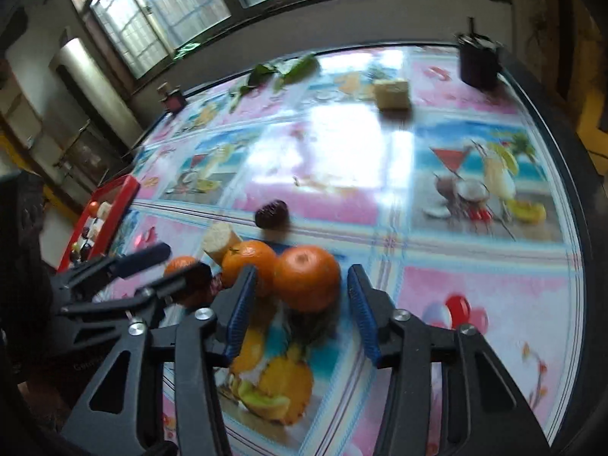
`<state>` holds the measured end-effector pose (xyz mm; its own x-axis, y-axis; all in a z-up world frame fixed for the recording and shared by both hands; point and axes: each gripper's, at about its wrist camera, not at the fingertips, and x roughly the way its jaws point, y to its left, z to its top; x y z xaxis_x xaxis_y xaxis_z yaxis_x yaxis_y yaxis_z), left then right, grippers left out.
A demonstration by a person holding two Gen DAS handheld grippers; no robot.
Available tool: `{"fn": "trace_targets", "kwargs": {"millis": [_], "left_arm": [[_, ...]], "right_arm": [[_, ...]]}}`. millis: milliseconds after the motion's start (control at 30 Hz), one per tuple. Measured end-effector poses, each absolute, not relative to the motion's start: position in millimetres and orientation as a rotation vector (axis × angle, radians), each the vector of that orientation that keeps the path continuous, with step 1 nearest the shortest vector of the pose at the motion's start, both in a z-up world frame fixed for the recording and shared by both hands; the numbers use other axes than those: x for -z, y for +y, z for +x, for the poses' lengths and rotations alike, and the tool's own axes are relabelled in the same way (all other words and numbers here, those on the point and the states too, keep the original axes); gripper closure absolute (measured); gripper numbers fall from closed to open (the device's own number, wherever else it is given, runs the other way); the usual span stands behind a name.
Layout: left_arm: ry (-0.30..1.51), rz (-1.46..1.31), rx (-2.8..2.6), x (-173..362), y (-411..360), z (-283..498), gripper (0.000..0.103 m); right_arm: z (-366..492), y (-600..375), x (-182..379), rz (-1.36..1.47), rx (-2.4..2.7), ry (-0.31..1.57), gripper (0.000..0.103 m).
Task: Organize fruits
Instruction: 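Grasp an orange with the right gripper while the left grasps another orange, then carry both oranges over the red tray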
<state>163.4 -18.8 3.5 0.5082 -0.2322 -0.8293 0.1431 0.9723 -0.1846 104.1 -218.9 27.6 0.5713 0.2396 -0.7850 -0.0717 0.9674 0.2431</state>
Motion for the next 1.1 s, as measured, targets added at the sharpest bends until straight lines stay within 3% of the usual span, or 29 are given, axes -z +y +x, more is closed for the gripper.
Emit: {"fn": "trace_targets", "kwargs": {"millis": [467, 533, 567, 667, 1100], "left_arm": [[0.972, 0.000, 0.167, -0.7, -16.1, 165.7, 0.042], [0.963, 0.029, 0.160, -1.1, -18.7, 165.3, 0.054], [0.962, 0.032, 0.159, -1.8, -18.5, 165.3, 0.068], [0.974, -0.010, 0.162, -3.6, -10.7, 167.4, 0.068], [1.013, -0.038, 0.122, -4.4, 12.8, 113.9, 0.068]], "right_arm": [[107.7, -225.1, -21.0, 0.179, -0.260, 0.997, 0.061], [113.1, -222.1, -19.9, 0.167, -0.267, 0.999, 0.061], [114.6, -220.6, -19.8, 0.158, -0.270, 0.995, 0.061], [113.1, -216.3, -22.0, 0.136, -0.244, 0.993, 0.066], [34.9, -223.1, -36.6, 0.156, -0.189, 0.959, 0.066]]}}
